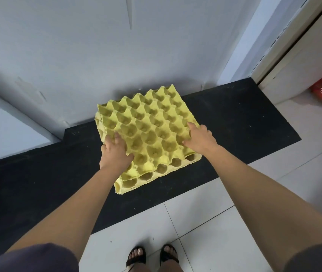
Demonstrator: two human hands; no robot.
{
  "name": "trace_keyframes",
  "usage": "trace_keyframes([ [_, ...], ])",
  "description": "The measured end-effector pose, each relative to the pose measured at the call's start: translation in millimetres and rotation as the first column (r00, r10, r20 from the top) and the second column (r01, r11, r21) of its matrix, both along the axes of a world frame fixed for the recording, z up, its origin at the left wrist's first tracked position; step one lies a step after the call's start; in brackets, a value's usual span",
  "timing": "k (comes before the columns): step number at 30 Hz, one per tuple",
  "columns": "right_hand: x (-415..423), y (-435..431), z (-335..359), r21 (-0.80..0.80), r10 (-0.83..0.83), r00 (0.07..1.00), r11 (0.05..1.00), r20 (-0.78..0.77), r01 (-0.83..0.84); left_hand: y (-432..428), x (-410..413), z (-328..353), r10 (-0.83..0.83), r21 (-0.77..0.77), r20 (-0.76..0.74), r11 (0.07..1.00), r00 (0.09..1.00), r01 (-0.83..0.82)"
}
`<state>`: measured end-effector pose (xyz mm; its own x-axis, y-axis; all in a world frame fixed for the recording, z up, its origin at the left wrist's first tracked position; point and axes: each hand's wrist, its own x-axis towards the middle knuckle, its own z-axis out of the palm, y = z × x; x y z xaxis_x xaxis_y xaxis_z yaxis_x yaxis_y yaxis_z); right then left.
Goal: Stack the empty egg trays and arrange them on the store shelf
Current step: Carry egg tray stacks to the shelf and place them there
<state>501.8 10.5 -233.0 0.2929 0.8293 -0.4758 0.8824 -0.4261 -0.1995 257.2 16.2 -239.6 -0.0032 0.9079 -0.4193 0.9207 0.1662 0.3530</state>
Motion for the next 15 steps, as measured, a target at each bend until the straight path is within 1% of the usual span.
trace_keyframes([
  [3, 3, 0, -6, 0.004, -0.011, 0.999, 1.000, -0.032, 0.011, -1, -2, -5, 0.109, -0.013, 0.080, 0.994, 0.991, -0.108],
  [6, 4, 0, -9, 0.066, -0.024, 0.999, 0.997, -0.039, 0.027, 0, -1, -9, 0.181, -0.058, 0.141, 0.983, 0.973, -0.175],
  [9, -1, 1, -10, 0.136, -0.059, 0.998, 0.989, -0.023, 0.062, 1, 2, -10, 0.170, -0.052, 0.151, 0.985, 0.974, -0.164],
  [15, -3, 0, 6, 0.185, -0.089, 0.995, 0.978, -0.035, 0.094, 4, -1, 11, 0.187, -0.009, 0.219, 0.982, 0.957, -0.190],
])
